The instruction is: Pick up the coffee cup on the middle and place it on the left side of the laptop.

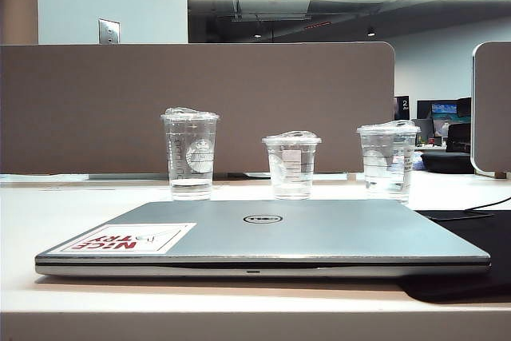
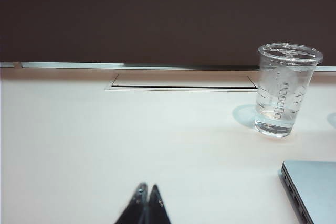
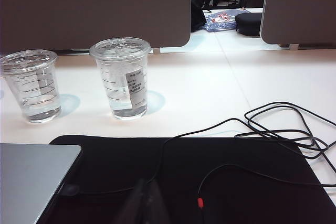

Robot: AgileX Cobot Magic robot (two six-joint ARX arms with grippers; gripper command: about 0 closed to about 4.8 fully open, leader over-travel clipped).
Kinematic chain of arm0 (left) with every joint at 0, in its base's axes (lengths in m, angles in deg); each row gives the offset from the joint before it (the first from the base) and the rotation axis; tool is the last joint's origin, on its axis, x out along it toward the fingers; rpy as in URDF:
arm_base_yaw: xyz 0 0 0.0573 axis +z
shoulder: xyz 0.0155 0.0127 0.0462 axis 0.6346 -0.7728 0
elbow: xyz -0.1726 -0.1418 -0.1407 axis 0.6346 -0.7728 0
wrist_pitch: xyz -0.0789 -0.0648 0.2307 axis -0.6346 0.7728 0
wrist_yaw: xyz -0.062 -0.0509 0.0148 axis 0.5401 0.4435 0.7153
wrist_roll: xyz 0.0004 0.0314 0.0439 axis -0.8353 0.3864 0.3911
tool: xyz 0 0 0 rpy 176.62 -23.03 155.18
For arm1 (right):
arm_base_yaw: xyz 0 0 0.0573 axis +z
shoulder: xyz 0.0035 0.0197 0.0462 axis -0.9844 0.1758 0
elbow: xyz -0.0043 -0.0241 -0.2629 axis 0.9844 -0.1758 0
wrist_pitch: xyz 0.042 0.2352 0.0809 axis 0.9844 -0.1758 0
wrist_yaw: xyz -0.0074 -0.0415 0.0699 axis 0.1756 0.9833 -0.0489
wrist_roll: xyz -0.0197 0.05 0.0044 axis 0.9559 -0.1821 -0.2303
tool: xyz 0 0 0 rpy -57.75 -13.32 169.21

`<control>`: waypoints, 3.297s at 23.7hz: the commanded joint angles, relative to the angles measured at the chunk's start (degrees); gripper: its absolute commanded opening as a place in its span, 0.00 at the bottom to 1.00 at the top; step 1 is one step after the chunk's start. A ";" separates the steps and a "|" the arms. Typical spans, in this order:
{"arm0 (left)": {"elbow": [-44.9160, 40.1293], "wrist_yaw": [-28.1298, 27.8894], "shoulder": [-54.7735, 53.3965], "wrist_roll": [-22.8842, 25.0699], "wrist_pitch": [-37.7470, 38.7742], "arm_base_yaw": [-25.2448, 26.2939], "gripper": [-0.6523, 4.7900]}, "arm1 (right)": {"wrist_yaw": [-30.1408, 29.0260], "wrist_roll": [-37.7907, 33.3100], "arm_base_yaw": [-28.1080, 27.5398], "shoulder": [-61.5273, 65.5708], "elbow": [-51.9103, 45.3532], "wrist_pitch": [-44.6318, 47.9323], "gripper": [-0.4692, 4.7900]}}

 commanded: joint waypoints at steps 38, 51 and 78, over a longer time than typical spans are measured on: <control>45.81 26.45 -92.28 -0.94 -33.35 -21.79 0.50 | 0.31 0.02 22.95 10.86 -0.22 0.90 0.08; 67.36 20.13 -119.84 1.92 -34.23 -29.22 1.00 | 0.31 0.00 22.95 11.02 -0.22 0.98 0.08; 83.25 18.51 -134.57 -2.36 -34.32 -29.99 1.00 | 0.31 0.02 22.97 12.33 -0.22 1.01 0.08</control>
